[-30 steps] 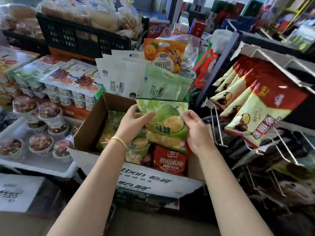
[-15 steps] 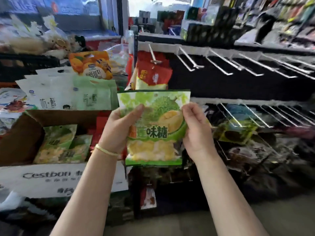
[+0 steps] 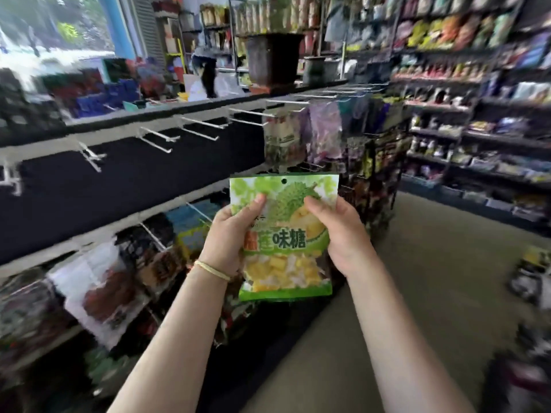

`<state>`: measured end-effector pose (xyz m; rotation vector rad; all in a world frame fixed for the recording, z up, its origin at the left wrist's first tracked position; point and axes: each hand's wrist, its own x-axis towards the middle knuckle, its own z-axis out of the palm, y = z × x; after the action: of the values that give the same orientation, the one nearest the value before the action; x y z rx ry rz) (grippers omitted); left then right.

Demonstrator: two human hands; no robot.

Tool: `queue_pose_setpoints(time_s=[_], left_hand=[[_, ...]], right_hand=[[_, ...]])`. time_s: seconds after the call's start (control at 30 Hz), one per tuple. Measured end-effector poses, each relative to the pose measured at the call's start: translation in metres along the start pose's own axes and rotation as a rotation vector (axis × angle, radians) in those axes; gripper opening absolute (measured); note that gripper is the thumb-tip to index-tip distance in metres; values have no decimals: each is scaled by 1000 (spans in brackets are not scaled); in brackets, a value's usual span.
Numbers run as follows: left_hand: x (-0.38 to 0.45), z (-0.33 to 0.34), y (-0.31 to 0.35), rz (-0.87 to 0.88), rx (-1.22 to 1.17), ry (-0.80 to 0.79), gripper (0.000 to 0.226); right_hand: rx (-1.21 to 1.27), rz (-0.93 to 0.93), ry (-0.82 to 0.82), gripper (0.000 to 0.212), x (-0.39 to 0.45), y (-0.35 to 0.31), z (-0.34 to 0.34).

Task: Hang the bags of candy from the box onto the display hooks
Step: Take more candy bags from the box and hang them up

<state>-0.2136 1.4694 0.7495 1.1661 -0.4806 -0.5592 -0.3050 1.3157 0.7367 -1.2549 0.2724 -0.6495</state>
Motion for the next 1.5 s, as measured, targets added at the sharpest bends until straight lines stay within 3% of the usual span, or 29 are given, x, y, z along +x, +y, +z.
queue_pose_setpoints(time_s=[0.1, 0.2, 0.3, 0.4, 0.5, 0.57, 0.6, 0.73, 0.93, 1.07, 1.23, 1.33, 1.43, 1.5], left_hand=[[40, 19, -14, -24, -28, 28, 20], [85, 21, -24, -34, -50, 75, 21], [142, 19, -35, -5, -57, 130, 20], [204, 15, -43, 23, -87, 185, 25], [260, 11, -47, 32, -77, 230, 24], [291, 9, -46, 41, -69, 253, 21], [304, 8, -45, 46, -65, 265, 21], [343, 5, -43, 71, -39, 321, 19], [383, 0, -43, 134, -29, 476, 17], [400, 0, -45, 151, -24, 567, 16], [415, 1, -56, 181, -20, 694, 19], [426, -7, -61, 205, 75, 825, 24], [432, -17, -64, 256, 243, 940, 43], [434, -24, -70, 287, 323, 943, 38]], right_hand=[[-14, 5, 9, 35, 38, 4, -23], [-46, 49, -8, 36, 86, 11, -31], [-90, 86, -40, 9, 145, 17, -35], [-137, 100, -77, 23, 213, 25, -38], [-141, 102, -53, 24, 276, 36, -36], [-133, 90, -36, 52, 309, 41, -33], [-128, 94, -38, 54, 326, 45, -33], [-146, 139, -93, 19, 379, 58, -30], [-142, 148, -225, 21, 439, 68, -21], [-142, 159, -301, 50, 464, 71, -18], [-178, 156, -371, 39, 485, 81, -16], [-298, -13, -365, 19, 489, 86, -8], [-508, -398, -207, 37, 487, 101, -10], [-702, -703, -121, 38, 484, 114, -16]])
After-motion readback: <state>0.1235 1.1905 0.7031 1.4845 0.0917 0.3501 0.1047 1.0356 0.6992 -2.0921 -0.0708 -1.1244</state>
